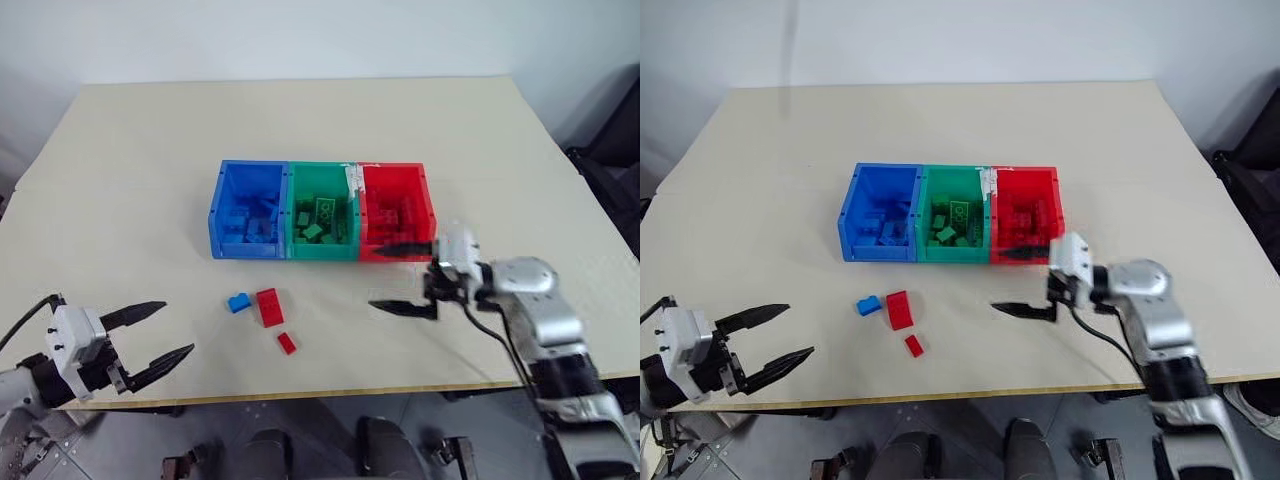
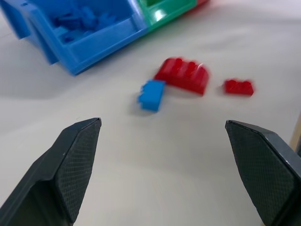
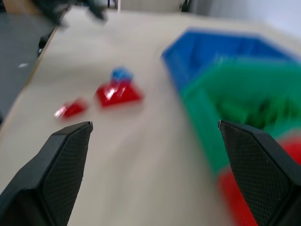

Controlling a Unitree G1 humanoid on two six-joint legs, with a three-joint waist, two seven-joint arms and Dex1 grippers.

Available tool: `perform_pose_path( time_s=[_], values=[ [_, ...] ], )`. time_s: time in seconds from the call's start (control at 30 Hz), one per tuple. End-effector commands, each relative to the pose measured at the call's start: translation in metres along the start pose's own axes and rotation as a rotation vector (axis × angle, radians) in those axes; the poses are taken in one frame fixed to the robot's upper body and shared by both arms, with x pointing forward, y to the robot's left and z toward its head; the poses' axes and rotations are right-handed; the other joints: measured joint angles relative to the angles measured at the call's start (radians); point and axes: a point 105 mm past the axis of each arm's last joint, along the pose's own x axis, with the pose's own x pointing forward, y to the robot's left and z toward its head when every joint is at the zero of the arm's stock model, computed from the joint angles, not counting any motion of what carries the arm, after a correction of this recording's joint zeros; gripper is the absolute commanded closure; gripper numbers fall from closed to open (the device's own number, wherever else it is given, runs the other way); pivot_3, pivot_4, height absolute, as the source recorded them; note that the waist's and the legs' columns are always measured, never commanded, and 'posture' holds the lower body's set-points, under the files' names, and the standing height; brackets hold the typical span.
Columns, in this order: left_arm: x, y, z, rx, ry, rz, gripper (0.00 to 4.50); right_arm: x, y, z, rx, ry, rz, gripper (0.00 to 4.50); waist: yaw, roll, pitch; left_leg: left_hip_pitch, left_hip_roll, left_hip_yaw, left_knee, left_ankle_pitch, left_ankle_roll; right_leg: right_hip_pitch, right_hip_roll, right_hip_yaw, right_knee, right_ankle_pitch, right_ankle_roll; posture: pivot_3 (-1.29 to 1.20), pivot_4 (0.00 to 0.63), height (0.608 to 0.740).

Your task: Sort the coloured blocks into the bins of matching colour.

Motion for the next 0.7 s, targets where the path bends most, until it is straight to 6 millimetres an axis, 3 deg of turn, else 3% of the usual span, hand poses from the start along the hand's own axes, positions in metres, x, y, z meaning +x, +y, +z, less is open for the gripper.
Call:
perform_pose_path(
  time_s=[0.03,0.27,0.5,0.7],
  values=[
    [0.003,0.004,0.005,0.049,0.002,-0.068,0.00,-0.012,0.005,0.014,-0.026,-0.018,0.005,0.04,-0.002,0.000,0.000,0.000,0.001,0.001,0.000,0.000,0.000,0.000,0.000,0.000,0.000,0.000,0.000,0.00,0.150,0.740],
    [0.037,-0.003,0.018,0.113,-0.042,-0.232,0.00,-0.025,0.016,0.001,0.011,0.071,0.000,0.04,0.006,0.000,0.000,0.000,0.000,-0.002,0.001,0.000,0.000,0.000,-0.001,0.001,0.001,0.001,0.001,0.00,0.150,0.740],
    [0.082,-0.024,0.038,0.282,-0.012,-0.511,0.00,-0.032,0.025,0.009,0.040,0.102,0.054,0.04,0.012,0.000,0.000,0.000,-0.001,-0.002,0.003,0.000,0.000,0.001,-0.001,0.000,0.001,0.001,0.002,0.00,0.150,0.740],
    [0.136,-0.050,0.042,0.446,0.187,-0.817,0.00,-0.035,0.025,0.015,0.032,0.125,0.032,0.04,0.023,0.000,0.002,0.000,-0.001,0.003,0.005,0.000,0.000,0.000,-0.001,0.001,0.002,0.001,0.002,0.00,0.150,0.740]
  ],
)
